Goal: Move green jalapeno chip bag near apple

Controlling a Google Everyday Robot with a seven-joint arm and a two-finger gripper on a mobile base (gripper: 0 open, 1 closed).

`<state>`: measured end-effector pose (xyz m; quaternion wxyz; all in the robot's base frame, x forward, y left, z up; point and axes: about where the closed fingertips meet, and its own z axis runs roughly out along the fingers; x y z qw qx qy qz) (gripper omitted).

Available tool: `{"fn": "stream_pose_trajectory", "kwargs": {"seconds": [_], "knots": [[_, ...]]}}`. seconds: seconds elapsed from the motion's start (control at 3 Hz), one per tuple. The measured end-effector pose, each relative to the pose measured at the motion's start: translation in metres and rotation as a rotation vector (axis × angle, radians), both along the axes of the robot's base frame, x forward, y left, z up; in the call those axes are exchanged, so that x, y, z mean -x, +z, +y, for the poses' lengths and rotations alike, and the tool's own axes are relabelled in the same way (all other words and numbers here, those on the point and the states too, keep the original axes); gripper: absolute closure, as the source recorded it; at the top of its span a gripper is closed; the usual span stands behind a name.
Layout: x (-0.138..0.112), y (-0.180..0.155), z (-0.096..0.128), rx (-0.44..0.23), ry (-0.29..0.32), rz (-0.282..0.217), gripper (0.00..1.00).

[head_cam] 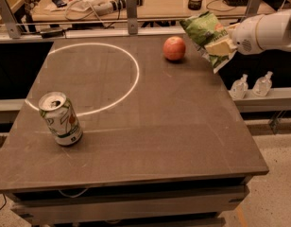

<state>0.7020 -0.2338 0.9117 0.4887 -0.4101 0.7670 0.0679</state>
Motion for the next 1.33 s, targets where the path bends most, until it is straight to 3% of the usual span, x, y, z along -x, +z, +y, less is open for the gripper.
{"fn": "stream_pose_trajectory", "kwargs": {"seconds": [1.0, 1.33], "knots": [[-0.017, -0.031, 0.037, -0.069, -0.004, 0.073, 1.0], [-0.018, -0.032, 0.04, -0.069, 0.0, 0.074, 0.84]]}}
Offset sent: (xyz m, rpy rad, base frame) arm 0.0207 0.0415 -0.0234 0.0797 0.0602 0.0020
